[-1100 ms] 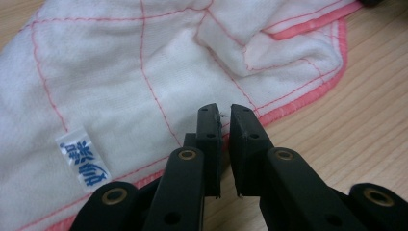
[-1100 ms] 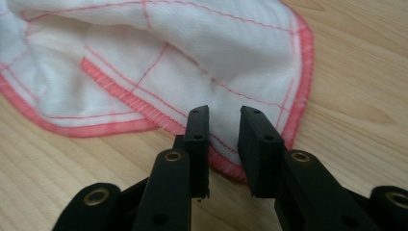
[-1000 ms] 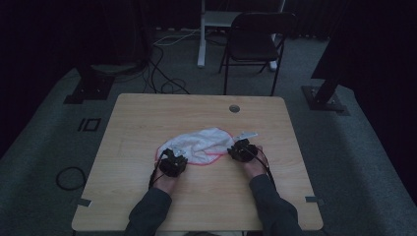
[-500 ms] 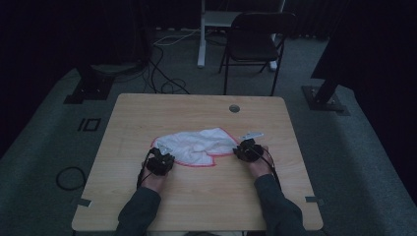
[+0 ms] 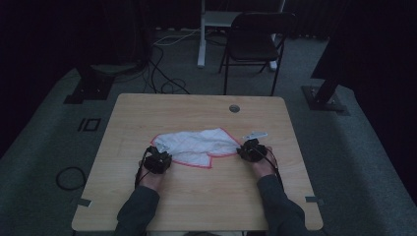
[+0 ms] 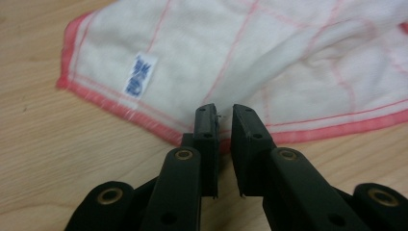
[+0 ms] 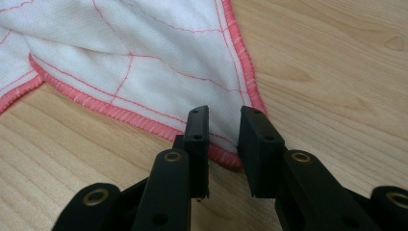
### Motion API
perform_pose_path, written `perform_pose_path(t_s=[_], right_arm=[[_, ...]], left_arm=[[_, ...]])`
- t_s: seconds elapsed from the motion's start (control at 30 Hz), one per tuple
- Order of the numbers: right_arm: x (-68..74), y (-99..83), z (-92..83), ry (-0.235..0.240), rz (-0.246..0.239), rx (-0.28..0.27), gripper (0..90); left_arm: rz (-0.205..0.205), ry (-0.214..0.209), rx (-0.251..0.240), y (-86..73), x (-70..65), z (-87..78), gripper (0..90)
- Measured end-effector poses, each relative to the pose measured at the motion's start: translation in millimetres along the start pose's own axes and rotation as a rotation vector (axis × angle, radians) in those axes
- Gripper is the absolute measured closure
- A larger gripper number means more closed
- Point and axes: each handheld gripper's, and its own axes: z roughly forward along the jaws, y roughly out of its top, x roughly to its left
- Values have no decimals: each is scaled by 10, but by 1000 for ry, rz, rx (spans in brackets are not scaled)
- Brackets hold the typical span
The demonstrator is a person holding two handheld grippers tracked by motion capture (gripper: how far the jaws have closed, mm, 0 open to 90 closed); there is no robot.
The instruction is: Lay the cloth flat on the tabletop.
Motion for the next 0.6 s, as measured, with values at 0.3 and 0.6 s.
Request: perform_pose_path(t_s=[0.3,0.6], right_arm=[[66,48,-20,-12,-10,-20,718],[123,166,40,-5,-10,-42,688]], left_arm=[[58,-83,-38,149,-312,16,805],[105,-154,-37,250,-678,175,805]])
